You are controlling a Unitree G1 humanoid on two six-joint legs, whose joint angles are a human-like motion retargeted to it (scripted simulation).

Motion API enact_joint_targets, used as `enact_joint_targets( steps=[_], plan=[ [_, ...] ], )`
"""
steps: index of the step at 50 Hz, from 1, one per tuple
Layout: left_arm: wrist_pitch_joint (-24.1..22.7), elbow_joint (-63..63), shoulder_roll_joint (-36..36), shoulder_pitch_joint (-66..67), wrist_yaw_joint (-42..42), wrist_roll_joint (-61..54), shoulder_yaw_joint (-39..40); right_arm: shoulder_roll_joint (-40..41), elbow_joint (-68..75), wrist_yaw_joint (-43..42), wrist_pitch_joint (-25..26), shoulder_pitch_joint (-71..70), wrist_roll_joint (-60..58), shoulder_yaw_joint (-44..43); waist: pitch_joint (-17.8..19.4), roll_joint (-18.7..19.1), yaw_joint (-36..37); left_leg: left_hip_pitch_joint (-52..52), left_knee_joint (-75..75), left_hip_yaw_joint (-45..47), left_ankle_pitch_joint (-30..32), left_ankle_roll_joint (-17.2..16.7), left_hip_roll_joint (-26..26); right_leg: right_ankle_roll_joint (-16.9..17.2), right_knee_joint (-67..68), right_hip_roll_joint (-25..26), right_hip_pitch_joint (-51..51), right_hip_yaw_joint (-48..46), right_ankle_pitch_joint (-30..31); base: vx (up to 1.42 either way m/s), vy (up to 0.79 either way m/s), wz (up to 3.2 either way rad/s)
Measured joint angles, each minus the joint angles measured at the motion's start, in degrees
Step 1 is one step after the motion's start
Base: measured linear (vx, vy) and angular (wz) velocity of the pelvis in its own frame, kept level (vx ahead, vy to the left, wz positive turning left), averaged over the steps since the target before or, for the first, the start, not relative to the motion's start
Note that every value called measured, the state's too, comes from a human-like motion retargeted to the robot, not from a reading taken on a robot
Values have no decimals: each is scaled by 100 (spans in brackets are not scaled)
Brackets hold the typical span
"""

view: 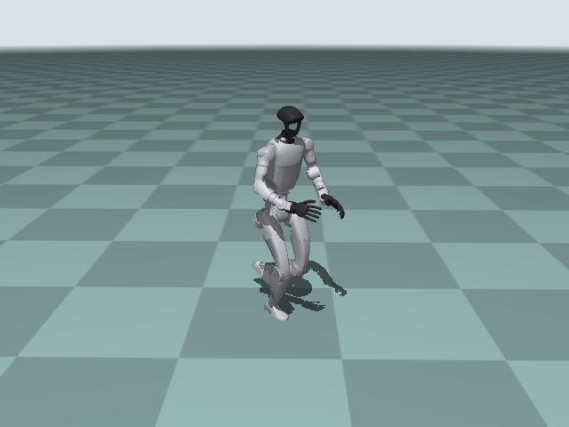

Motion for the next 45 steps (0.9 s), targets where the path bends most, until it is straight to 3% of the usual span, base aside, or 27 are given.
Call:
enact_joint_targets(
  steps=[5, 12, 17, 25, 34, 40, 45],
  plan=[
    [56, -1, -55, -96, 209, -11, -102, 3, 116, -303, 15, 150, -6, -196, 79, -293, -163, 555, -1001, -161, -196, 80, -795, 174, 427, -518, -502, 110, 134, -38, 13, 10],
    [76, -70, -169, -441, 280, -256, -190, 158, 256, -316, 79, 311, 320, -558, 323, -1456, -323, 896, -2996, -265, -316, 766, -2618, 701, 713, -1854, -951, 1022, -445, -42, 17, 26],
    [68, -191, -104, -558, 202, -458, -179, 264, 110, -157, 114, 358, 492, -651, 439, -1885, -372, 1035, -4113, -243, -139, 1006, -3253, 944, 413, -2409, -1174, 1344, -745, -37, 14, -6],
    [15, -457, 35, -330, 259, -450, -221, 417, -86, 10, 84, 376, 412, -407, 552, -2070, -536, 971, -4541, -87, 153, 973, -3469, 825, 1039, -2701, -946, 1548, -1368, -28, 5, -11],
    [-46, -900, 62, -285, 343, -333, -407, 517, -244, 173, 10, 324, 366, -56, 462, -2517, -731, 802, -4637, 67, 352, 998, -3804, 697, 2364, -2941, 173, 1850, -1708, -15, -4, -10],
    [-147, -1168, -36, -394, 289, -354, -612, 577, -379, 269, -48, 554, 374, 56, 293, -2650, -764, 567, -4569, 260, 394, 980, -3691, 788, 1940, -2661, 972, 1754, -1752, -7, -10, -24],
    [-217, -1133, -100, -371, 160, -395, -679, 659, -283, 375, -62, 980, 394, 51, 168, -2414, -721, 176, -3990, 478, 221, 873, -3031, 601, 926, -1995, 1428, 1496, -1858, -5, -12, -34]
  ],
)
